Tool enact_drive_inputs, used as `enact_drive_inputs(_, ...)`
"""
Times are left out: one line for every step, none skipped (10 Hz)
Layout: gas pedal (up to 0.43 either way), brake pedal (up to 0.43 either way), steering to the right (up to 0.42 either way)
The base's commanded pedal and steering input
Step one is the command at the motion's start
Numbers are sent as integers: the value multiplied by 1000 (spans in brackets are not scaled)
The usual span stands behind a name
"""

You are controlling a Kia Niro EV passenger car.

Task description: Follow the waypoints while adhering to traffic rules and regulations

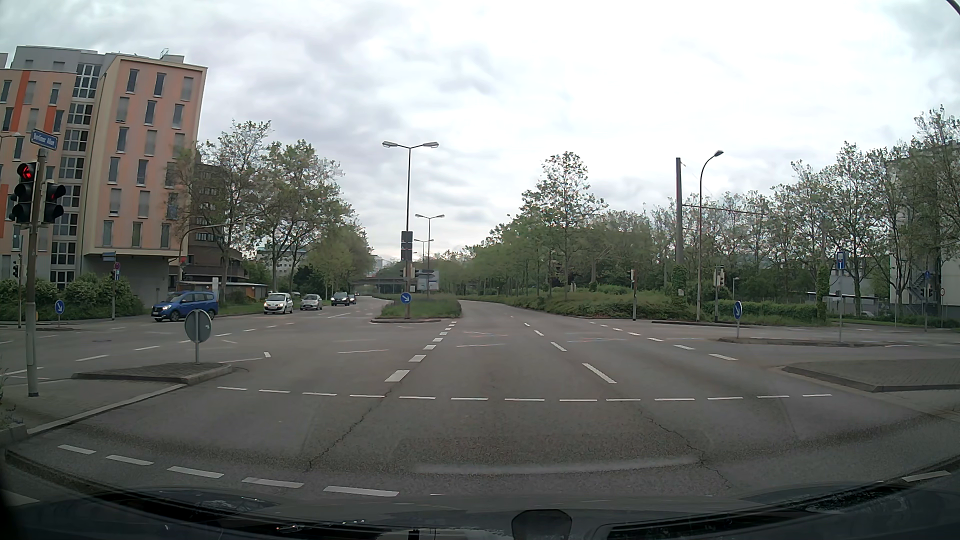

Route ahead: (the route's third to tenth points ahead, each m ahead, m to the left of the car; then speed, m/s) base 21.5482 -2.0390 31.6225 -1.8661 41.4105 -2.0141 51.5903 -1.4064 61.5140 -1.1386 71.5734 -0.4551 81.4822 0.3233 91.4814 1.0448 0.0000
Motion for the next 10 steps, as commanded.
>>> enact_drive_inputs(0, 226, 12)
enact_drive_inputs(0, 226, 12)
enact_drive_inputs(0, 226, 12)
enact_drive_inputs(0, 226, 13)
enact_drive_inputs(0, 226, 12)
enact_drive_inputs(0, 226, 12)
enact_drive_inputs(0, 226, 12)
enact_drive_inputs(0, 226, 12)
enact_drive_inputs(0, 226, 12)
enact_drive_inputs(0, 226, 12)
